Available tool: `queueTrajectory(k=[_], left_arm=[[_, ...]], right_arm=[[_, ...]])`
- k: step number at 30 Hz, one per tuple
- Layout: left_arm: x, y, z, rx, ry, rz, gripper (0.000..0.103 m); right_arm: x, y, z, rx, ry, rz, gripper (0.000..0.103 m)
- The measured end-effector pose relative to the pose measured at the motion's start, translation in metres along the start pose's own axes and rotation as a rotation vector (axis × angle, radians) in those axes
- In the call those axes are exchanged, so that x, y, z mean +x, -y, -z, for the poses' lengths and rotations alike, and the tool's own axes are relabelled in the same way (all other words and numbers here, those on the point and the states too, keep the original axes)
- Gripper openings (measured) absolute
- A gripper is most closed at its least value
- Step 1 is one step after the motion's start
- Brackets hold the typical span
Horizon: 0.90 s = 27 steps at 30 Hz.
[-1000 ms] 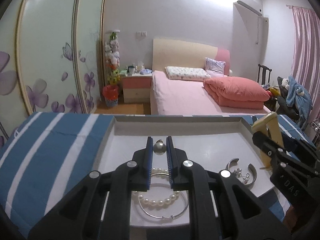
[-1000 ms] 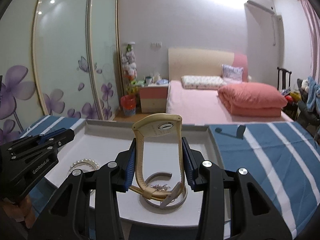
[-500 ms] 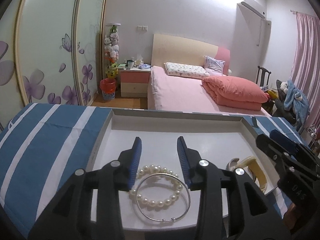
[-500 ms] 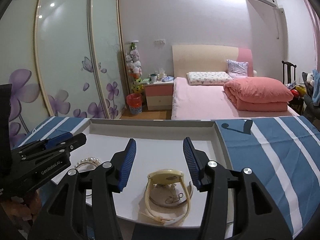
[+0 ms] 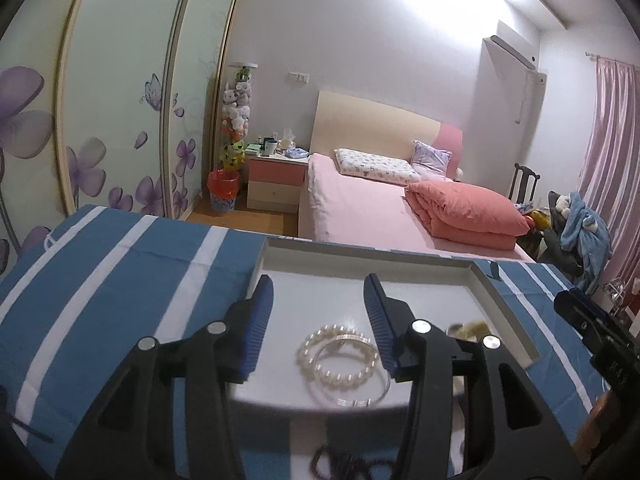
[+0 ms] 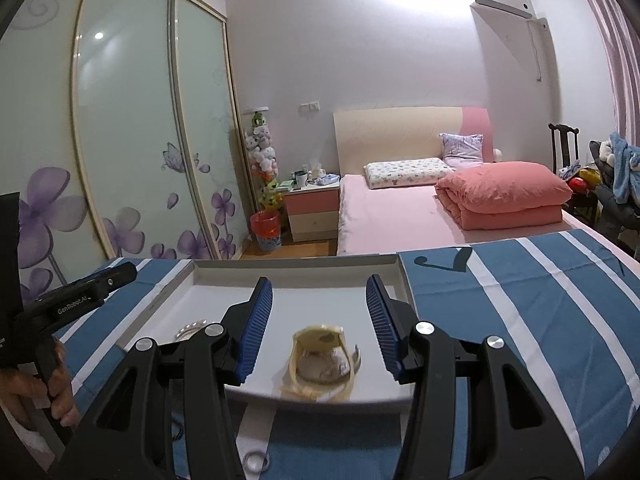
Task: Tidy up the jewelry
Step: 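Open the left tool over the tray while the right tool releases the watch, then withdraw both, then grasp the dark red bead bracelet with the left tool while the right tool grasps the pink bead bracelet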
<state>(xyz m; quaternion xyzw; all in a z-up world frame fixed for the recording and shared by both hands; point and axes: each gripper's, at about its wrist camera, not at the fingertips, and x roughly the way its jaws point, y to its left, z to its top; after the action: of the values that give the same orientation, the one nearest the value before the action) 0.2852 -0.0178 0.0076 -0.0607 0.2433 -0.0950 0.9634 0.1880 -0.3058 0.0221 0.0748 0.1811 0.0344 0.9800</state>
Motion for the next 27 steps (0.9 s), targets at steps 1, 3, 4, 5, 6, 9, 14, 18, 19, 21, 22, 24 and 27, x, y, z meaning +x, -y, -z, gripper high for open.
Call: queueTrajectory(k=[1,3,4,5,6,9,14,18,19,21,22,24,27], left_arm=[[-0.006,-0.001,0.003,0.008,0.001,0.0,0.047],[-0.018,0.0,0.012,0.032,-0.005,0.008,0.047],[-0.023,0.0,0.017,0.044,-0.009,0.012,0.048],[-0.028,0.001,0.022,0.058,-0.012,0.016,0.048],[-0.035,0.001,0.03,0.079,-0.016,0.02,0.051],[-0.048,0.006,0.044,0.135,-0.03,0.023,0.052],[-0.057,0.009,0.062,0.182,-0.088,0.055,0.052],[-0.052,0.013,0.071,0.207,-0.152,0.068,0.052],[-0.05,0.015,0.073,0.214,-0.167,0.07,0.052],[-0.044,0.021,0.078,0.229,-0.209,0.08,0.052],[-0.04,0.024,0.082,0.237,-0.234,0.078,0.052],[-0.029,0.03,0.086,0.247,-0.276,0.078,0.052],[-0.016,0.037,0.091,0.255,-0.329,0.077,0.052]], right_arm=[[-0.005,-0.002,0.002,-0.002,0.001,-0.002,0.051],[-0.014,-0.004,0.006,-0.009,0.002,-0.002,0.053],[-0.019,-0.006,0.008,-0.012,0.002,-0.004,0.053],[-0.022,-0.006,0.011,-0.014,0.002,-0.006,0.053],[-0.026,-0.007,0.013,-0.015,-0.001,-0.008,0.053],[-0.034,-0.008,0.021,-0.015,-0.014,-0.015,0.053],[-0.045,-0.006,0.029,0.003,-0.028,-0.015,0.054],[-0.049,-0.002,0.033,0.017,-0.033,-0.01,0.054],[-0.05,0.001,0.035,0.019,-0.033,-0.01,0.054],[-0.05,0.001,0.036,0.02,-0.035,-0.009,0.054],[-0.05,0.001,0.037,0.02,-0.036,-0.01,0.054],[-0.05,0.002,0.038,0.018,-0.039,-0.012,0.054],[-0.051,0.003,0.041,0.014,-0.042,-0.012,0.054]])
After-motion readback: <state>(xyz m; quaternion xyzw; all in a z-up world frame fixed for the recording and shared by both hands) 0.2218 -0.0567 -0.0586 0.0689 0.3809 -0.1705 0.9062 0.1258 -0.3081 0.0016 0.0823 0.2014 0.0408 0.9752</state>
